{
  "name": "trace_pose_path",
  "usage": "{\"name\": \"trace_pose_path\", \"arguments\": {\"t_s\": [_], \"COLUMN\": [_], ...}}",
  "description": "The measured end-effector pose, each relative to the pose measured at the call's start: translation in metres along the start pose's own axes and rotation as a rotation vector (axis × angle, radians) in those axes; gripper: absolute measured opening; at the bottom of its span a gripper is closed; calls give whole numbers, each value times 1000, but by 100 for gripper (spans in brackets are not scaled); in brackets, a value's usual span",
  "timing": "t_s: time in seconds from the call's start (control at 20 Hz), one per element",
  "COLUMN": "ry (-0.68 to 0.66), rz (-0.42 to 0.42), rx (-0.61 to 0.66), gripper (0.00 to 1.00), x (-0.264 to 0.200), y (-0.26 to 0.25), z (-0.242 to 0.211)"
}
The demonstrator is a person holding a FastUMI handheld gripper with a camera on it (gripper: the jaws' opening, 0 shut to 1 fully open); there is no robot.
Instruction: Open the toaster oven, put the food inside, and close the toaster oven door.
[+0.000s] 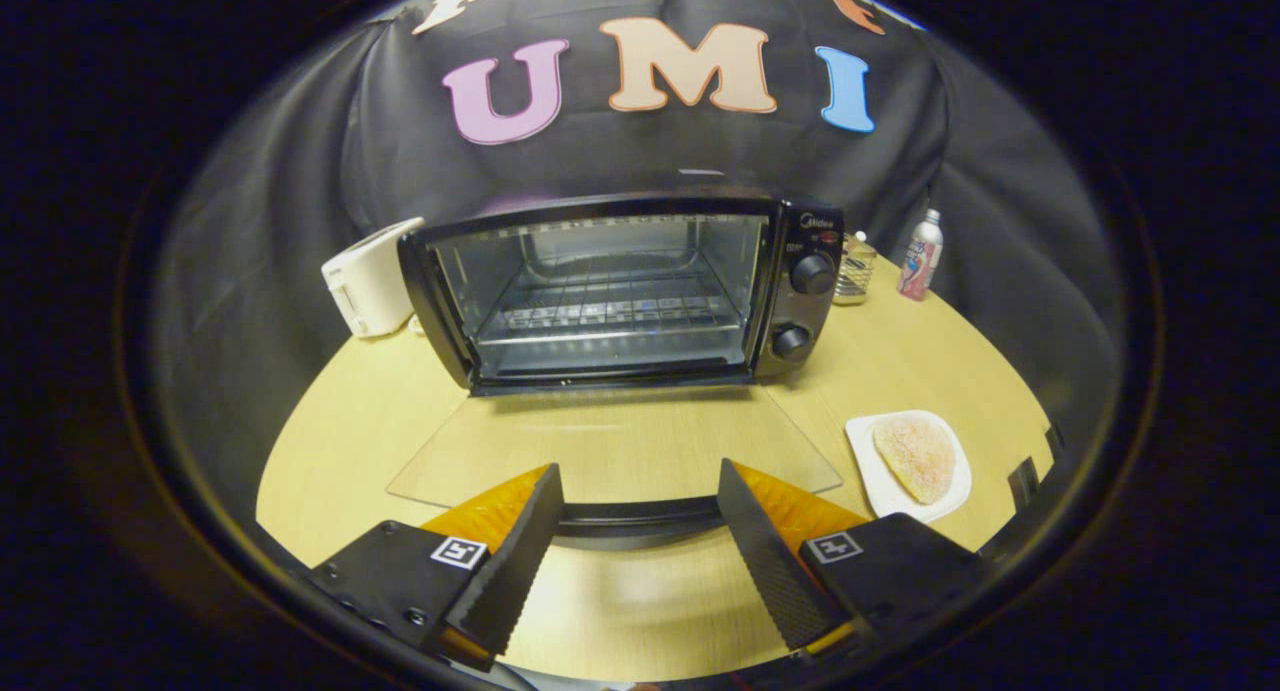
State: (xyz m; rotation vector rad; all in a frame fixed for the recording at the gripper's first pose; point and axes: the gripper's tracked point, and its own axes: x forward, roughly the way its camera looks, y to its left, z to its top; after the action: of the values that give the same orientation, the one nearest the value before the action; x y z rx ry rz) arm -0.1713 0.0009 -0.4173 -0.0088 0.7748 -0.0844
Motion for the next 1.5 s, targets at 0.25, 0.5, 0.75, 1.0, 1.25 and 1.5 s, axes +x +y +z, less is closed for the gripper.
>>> {"name": "trace_pose_path", "arguments": {"t_s": [0.25,0.5,0.75,1.0,1.25,1.5], "ry": [58,62,18,-59,-103,-96], "rz": [9,18,17,-42,-124,-195], "rx": [2,18,5,38,41,54], "gripper": [99,98,98,98,98,98], "x": [13,10,-10,-27,-28,-25], "y": [-1,-1,-14,-43,-87,-127], "z": [-26,-24,-2,33,59,61]}}
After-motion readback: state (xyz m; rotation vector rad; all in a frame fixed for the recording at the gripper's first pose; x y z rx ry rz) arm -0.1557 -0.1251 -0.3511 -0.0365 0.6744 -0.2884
